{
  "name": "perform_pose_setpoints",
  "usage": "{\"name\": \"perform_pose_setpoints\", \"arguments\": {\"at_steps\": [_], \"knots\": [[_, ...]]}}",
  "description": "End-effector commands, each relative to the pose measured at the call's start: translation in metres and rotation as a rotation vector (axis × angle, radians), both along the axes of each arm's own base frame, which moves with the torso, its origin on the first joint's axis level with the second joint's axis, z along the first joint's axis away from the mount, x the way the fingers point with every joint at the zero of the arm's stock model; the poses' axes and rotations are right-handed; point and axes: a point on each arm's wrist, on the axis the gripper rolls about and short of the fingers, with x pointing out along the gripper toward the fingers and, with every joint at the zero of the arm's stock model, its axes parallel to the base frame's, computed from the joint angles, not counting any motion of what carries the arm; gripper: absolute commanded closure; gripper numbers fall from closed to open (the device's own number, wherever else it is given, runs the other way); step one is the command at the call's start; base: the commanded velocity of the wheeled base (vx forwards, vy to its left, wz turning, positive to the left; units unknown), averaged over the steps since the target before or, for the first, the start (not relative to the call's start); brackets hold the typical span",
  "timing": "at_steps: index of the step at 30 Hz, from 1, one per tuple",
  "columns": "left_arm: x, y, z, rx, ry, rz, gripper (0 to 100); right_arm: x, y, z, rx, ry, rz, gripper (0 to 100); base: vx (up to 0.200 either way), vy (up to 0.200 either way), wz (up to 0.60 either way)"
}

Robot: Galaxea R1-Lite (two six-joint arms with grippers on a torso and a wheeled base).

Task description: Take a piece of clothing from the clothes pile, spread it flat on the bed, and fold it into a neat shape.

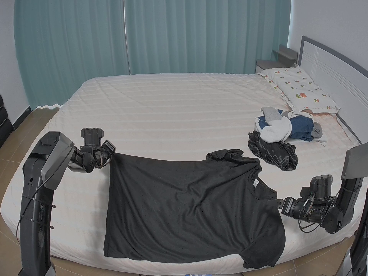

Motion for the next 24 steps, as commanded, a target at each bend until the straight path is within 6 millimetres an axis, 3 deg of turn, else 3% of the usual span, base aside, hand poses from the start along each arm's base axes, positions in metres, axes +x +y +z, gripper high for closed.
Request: {"name": "perform_pose_setpoints", "arguments": {"at_steps": [1, 9, 12, 15, 19, 21, 22, 24], "knots": [[0.0, 0.0, -0.003, 0.0, 0.004, 0.0, 0, 0.0, 0.0, 0.0, 0.001, 0.003, 0.001, 0, 0.0, 0.0, 0.0], [-0.003, 0.003, 0.002, -0.025, 0.008, 0.017, 0, -0.001, 0.001, -0.001, 0.0, 0.006, 0.006, 0, 0.0, 0.0, 0.0], [-0.029, 0.004, 0.033, -0.105, 0.019, 0.037, 0, -0.003, 0.001, 0.002, 0.003, 0.0, 0.006, 0, 0.0, 0.0, 0.0], [-0.052, 0.0, 0.045, -0.145, 0.061, -0.026, 0, -0.003, 0.001, 0.002, 0.003, -0.001, 0.006, 0, 0.0, 0.0, 0.0], [-0.073, -0.003, 0.049, -0.159, 0.11, -0.044, 0, -0.006, 0.001, 0.002, 0.003, 0.003, 0.008, 0, -0.1, 0.0, 0.0], [-0.074, -0.003, 0.049, -0.159, 0.112, -0.044, 0, -0.006, 0.001, 0.002, 0.003, 0.005, 0.008, 0, -0.2, 0.0, 0.0], [-0.093, -0.01, 0.038, -0.153, 0.18, -0.057, 0, -0.006, 0.001, 0.001, 0.002, 0.009, 0.008, 0, -0.2, 0.0, 0.0], [-0.105, -0.011, 0.034, -0.152, 0.213, -0.062, 0, -0.006, 0.001, 0.002, 0.003, 0.006, 0.006, 0, -0.2, 0.0, 0.0]]}}
